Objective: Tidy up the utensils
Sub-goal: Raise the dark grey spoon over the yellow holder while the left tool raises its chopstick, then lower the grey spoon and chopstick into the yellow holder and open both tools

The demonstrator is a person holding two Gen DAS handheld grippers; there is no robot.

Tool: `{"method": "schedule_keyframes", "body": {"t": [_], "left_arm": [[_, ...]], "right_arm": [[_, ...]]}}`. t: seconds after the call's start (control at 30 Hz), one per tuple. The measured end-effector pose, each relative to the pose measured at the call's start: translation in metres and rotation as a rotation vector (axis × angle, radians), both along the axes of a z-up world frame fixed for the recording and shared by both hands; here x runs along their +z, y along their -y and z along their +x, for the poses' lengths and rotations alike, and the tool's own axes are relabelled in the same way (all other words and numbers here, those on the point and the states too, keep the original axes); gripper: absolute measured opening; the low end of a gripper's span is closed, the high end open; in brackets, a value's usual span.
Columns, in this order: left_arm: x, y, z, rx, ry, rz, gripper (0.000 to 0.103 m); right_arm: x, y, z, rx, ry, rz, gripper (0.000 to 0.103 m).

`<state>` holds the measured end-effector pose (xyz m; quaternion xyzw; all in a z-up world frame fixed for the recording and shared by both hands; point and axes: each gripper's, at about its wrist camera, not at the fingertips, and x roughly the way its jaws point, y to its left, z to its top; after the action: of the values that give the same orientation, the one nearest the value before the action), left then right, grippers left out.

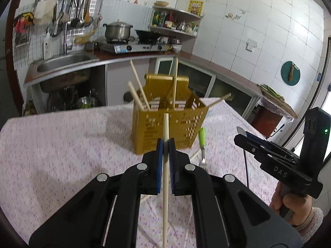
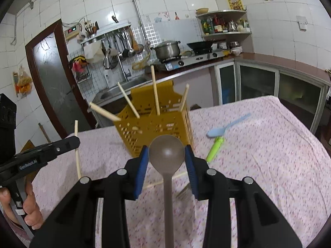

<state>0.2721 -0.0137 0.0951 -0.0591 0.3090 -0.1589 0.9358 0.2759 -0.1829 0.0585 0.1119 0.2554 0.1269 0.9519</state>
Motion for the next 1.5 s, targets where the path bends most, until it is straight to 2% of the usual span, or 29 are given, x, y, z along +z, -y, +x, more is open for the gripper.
{"method": "schedule_keyframes", "body": {"t": [0.33,0.6,0.8,0.97,1.17,1.23,1.37,1.5], "left_arm": [[0.047,0.008,0.022,-0.008,0.106,0.003,0.005],[0.094,0.025,0.046,0.006,0.256,0.048,0.005],[0.110,0.029,0.069,0.045,0.375,0.038,0.005],[0.110,0.031,0.086,0.099,0.475,0.026,0.005],[0.095,0.030,0.107,0.119,0.551,-0.023,0.005],[0.086,0.033,0.114,0.112,0.548,-0.023,0.005],[0.062,0.035,0.125,0.105,0.514,-0.037,0.005],[0.043,0.035,0.130,0.100,0.491,-0.010,0.004]], "right_arm": [[0.026,0.006,0.031,-0.022,0.092,0.010,0.036],[0.065,0.004,0.063,-0.053,0.244,0.052,0.036],[0.080,-0.008,0.086,-0.103,0.373,0.062,0.036],[0.082,-0.014,0.098,-0.133,0.478,0.088,0.036],[0.070,-0.014,0.118,-0.167,0.525,0.138,0.036],[0.067,-0.015,0.122,-0.171,0.535,0.146,0.036],[0.057,-0.026,0.127,-0.176,0.542,0.094,0.036],[0.045,-0.028,0.133,-0.173,0.528,0.071,0.036]]}}
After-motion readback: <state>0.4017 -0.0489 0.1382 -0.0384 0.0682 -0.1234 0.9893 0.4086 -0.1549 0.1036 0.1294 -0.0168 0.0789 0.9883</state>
